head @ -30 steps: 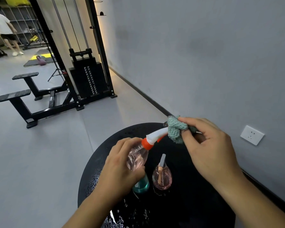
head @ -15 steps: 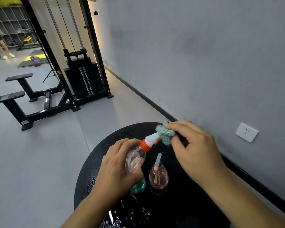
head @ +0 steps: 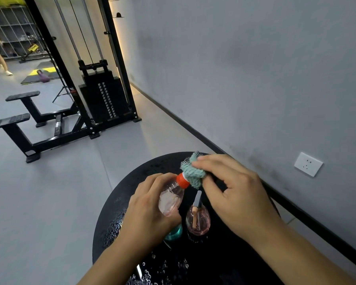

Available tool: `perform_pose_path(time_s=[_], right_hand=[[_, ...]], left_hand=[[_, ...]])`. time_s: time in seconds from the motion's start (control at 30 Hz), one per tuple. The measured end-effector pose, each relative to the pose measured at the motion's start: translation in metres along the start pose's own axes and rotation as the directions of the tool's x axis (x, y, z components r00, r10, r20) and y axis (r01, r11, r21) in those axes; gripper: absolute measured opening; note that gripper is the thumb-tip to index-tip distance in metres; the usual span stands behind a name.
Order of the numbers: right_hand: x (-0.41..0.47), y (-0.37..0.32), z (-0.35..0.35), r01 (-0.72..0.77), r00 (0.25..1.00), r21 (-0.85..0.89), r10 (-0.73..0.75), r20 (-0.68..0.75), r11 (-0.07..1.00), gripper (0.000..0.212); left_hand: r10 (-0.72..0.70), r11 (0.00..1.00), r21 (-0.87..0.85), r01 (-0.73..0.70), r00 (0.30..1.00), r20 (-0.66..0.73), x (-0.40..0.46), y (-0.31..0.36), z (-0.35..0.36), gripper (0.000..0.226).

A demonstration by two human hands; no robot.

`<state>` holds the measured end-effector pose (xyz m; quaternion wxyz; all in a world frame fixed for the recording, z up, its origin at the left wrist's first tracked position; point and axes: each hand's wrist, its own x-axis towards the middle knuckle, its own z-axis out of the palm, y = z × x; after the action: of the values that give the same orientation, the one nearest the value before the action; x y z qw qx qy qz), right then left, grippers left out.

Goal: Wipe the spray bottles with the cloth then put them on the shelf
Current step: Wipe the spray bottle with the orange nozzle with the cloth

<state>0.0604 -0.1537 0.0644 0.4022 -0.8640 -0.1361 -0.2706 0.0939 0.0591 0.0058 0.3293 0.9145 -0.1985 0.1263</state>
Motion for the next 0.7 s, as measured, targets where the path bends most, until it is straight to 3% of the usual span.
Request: perform_pose_path(time_s=[0.2,0.4,0.6,0.7], right_hand=[[0.008,0.014,-0.006,-0.091,0.991,-0.008,0.090,-0.101,0.996,0.034],[0.002,0.002,0.002,-0.001,1.000,0.003,0.001,-0.028,1.000,0.035],[0.016,0.032,-0.018,-0.265,0.938,0.108,0.282,-0.202,0.958,0.032],[0.015,0.033,-0.021,-0.320,0.915,0.204,0.357,-0.186,0.925,0.031]], left_hand=[[-0.021,0.998,-0.052,0.021,1.000,0.000,-0.001,0.001,-0.004,0.080],[-0.028,0.991,-0.130,0.036,0.997,0.065,-0.002,0.007,-0.003,0.073],[-0.197,0.879,-0.425,0.216,0.976,0.089,-0.002,0.004,-0.008,0.083],[-0.227,0.812,-0.530,0.243,0.969,0.096,0.000,0.007,-0.012,0.082]])
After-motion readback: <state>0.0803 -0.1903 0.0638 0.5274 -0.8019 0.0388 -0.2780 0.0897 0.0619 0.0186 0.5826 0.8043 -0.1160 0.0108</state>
